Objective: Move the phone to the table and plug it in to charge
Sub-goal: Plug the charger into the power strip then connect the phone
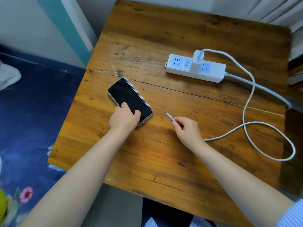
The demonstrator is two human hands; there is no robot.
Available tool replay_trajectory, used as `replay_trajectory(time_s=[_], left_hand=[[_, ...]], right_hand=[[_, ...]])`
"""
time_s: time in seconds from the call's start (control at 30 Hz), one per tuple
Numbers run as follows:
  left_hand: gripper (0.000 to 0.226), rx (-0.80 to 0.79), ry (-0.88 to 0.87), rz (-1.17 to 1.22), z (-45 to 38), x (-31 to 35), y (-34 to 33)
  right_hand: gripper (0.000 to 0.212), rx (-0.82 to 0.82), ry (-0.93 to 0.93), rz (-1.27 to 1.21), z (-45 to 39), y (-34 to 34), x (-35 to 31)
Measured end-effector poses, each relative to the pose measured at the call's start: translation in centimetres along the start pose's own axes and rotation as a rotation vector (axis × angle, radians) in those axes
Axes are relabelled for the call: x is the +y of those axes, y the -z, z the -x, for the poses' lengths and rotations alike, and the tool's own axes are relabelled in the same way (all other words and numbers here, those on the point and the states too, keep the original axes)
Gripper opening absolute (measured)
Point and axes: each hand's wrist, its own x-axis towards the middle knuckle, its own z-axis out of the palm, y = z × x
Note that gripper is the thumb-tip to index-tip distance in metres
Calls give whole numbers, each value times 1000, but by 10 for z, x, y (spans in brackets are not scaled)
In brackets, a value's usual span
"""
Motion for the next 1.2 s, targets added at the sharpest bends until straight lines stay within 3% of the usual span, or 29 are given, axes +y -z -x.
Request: replay_trajectory(time_s=[0.07, 0.13, 0.2, 0.33, 0.5, 0.7, 1.2], left_hand=[[54, 39, -204, -226, -3, -6, 9], [79, 12, -509, -517, -10, -9, 13], [93, -49, -698, -693, -16, -3, 10], [98, -176, -735, -764, -26, 16, 8], [96, -191, -823, -793, -32, 22, 21], [93, -189, -867, -596, -23, 29, 38], [90, -95, -968, -433, -13, 26, 45]], right_hand=[[23, -6, 6, 8, 1, 2, 2], [23, -5, 9, 9, 2, 4, 4], [24, -6, 4, 4, 2, 6, 6], [25, 3, 15, -13, 3, 8, 8], [25, 78, 43, -87, 1, 13, 2], [23, 74, 110, -4, -3, 17, -15], [22, -131, -163, -49, -26, 32, -46]])
